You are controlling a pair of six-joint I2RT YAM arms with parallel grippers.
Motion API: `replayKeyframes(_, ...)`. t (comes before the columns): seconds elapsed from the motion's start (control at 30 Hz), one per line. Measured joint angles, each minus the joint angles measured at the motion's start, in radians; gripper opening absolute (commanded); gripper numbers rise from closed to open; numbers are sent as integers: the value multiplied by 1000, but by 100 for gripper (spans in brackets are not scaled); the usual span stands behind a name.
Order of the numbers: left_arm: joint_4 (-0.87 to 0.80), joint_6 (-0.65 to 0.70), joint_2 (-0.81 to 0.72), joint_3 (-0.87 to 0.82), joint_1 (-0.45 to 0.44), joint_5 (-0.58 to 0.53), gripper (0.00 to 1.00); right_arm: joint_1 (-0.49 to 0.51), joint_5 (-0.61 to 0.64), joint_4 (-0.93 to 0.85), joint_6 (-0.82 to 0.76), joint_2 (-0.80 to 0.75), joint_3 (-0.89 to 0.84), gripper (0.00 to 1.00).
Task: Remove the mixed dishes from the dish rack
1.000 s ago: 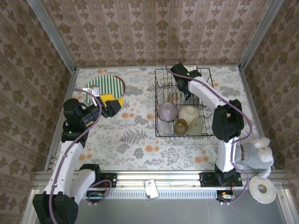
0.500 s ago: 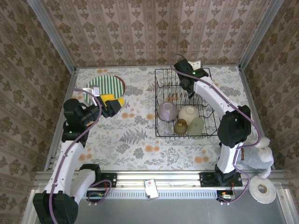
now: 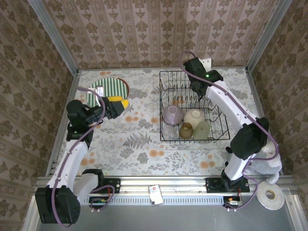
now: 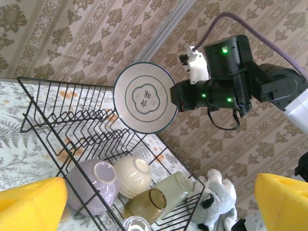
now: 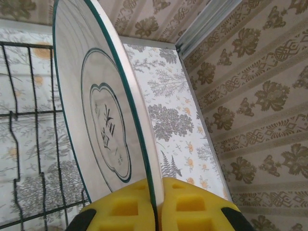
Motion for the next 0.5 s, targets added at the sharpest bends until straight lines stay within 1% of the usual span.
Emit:
replayKeyframes(0.13, 74, -70, 40, -9, 0, 16, 100, 10, -50, 0, -12, -62, -12, 0)
replayKeyframes(0.27, 93, -116, 90, -9, -2, 17, 100, 13, -110, -2, -26, -111, -12, 0)
replayKeyframes(0.37, 70, -115, 93, -10, -15, -10, 100, 13, -166, -10, -29, -151, -16, 0)
replayKeyframes(0.5, 0, -66, 55, -10, -65, -78, 100, 12, -278, -13, -32, -224, -45, 0)
